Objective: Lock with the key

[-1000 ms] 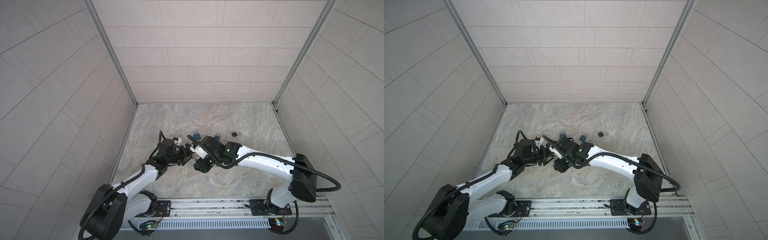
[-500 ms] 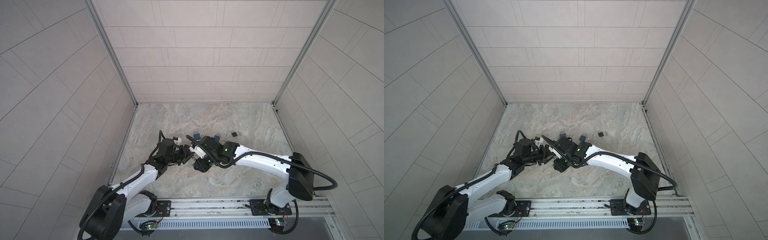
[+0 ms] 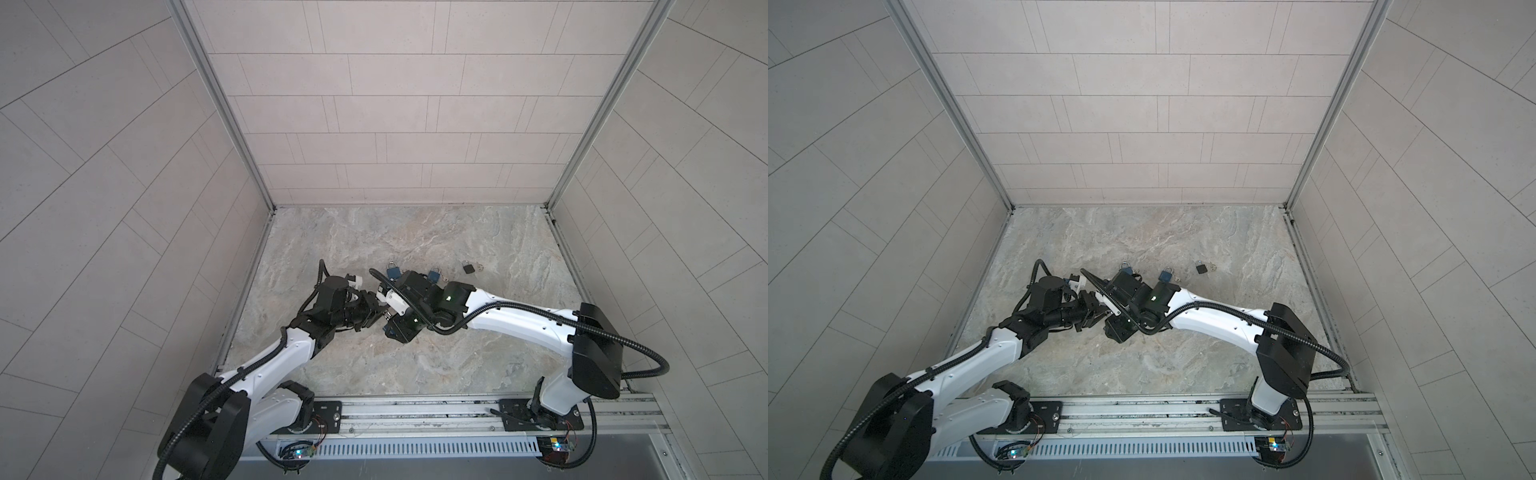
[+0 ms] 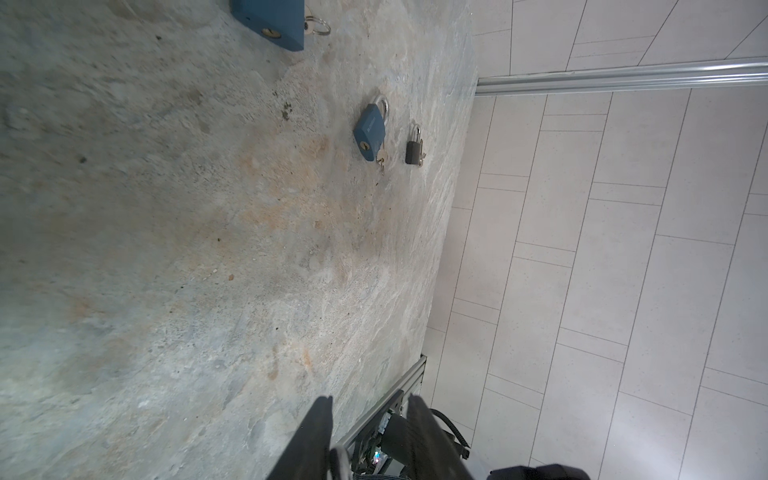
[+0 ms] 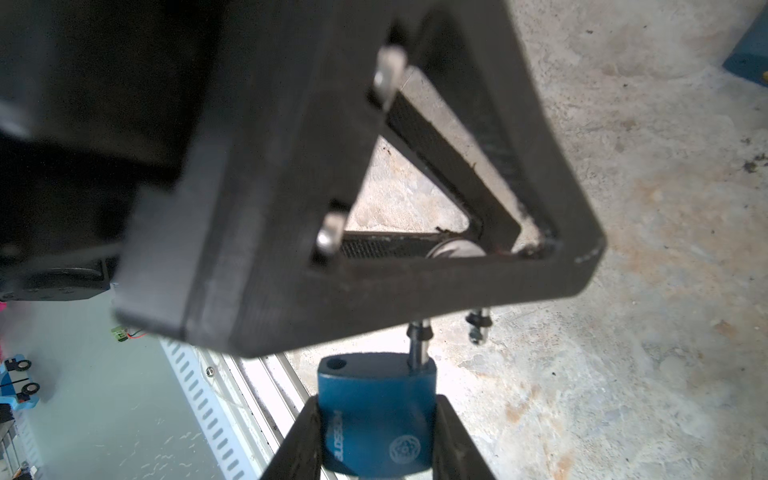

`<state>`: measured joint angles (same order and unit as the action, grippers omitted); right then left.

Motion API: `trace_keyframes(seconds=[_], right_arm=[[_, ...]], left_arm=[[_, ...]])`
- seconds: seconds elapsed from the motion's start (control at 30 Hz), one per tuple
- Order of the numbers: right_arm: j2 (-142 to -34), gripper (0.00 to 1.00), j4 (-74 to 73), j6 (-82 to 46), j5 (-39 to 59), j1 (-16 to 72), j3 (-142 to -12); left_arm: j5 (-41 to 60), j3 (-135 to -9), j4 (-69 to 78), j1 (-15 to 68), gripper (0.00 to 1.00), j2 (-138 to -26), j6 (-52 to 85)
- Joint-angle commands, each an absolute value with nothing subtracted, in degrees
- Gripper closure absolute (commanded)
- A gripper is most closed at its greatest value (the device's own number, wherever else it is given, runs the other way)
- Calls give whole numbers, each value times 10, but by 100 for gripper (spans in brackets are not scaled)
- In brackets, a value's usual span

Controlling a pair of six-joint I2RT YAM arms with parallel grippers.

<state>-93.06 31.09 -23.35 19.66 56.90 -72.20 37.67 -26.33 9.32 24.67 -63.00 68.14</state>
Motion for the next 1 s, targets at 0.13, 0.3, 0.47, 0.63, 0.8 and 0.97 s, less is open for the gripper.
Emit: trace_keyframes(seconds=[0.13, 0.3, 0.47, 0.63, 0.8, 0.97], right_arm=[[-928, 100, 302, -232, 189, 572, -735], [-926, 100, 302, -231, 187, 571, -736], [-927, 100, 302, -231, 187, 572, -736], [-925, 100, 301, -231, 187, 572, -734], [-921, 100, 298, -231, 187, 572, -731], [-922, 100, 298, -232, 185, 572, -733]], left_arm=[[381, -288, 84, 249, 68, -629, 676], [384, -289, 80, 249, 69, -631, 673], [381, -292, 77, 248, 69, -631, 671], [379, -295, 77, 249, 74, -633, 670], [379, -301, 69, 249, 81, -630, 665], [385, -306, 66, 251, 91, -637, 660]])
